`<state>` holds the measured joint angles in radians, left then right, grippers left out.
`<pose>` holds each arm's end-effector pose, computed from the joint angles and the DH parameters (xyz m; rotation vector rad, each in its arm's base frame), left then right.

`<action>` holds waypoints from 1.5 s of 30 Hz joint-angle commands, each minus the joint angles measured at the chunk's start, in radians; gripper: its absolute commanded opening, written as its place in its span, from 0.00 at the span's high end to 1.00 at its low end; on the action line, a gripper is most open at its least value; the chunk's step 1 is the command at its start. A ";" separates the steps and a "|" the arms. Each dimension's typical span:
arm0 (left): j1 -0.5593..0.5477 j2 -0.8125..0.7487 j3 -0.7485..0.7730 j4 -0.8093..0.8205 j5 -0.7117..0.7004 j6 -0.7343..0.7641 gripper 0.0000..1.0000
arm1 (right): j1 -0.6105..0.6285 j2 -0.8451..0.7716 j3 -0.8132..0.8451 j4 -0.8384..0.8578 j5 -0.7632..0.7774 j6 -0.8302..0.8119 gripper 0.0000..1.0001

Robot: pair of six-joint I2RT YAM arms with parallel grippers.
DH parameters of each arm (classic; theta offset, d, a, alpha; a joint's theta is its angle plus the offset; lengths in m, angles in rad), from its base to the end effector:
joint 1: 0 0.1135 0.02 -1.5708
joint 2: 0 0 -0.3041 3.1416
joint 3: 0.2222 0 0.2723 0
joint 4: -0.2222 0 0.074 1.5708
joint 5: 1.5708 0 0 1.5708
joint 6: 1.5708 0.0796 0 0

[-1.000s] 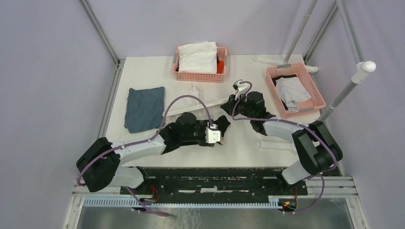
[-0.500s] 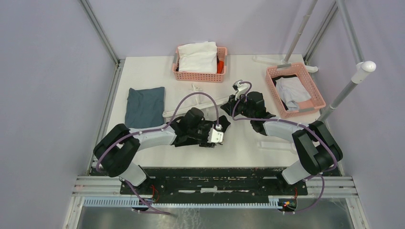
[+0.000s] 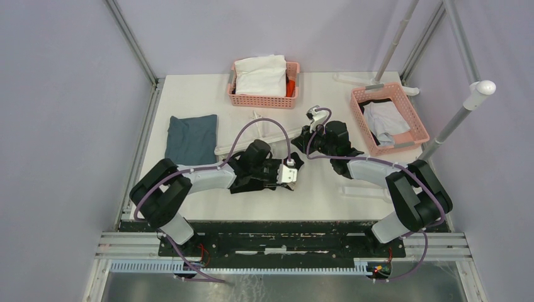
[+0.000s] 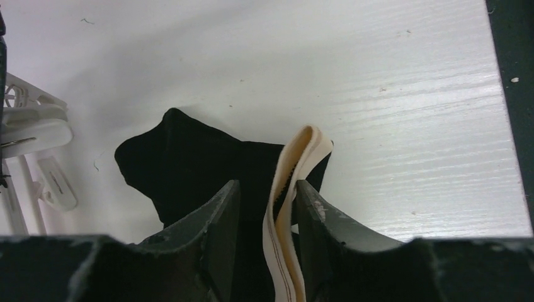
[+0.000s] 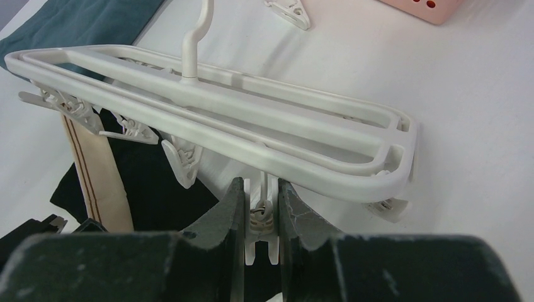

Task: Clip the underwear to the hanger
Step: Clamp the underwear onto the hanger.

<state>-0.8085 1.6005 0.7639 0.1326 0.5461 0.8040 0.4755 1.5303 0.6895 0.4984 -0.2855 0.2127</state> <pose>0.2186 -0.2888 0.1686 1.7907 1.3212 -0.6203 0.3197 0.1898 0.2090 -0.4533 1.9153 0.7308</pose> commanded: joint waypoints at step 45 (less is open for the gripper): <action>0.005 -0.112 -0.052 0.391 -0.121 -0.599 0.97 | 0.015 -0.189 -0.178 0.331 -0.185 0.295 1.00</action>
<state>-0.8043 1.4982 0.6609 0.4522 0.4011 0.2470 0.4770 1.3567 0.5068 0.6998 -0.4122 0.4770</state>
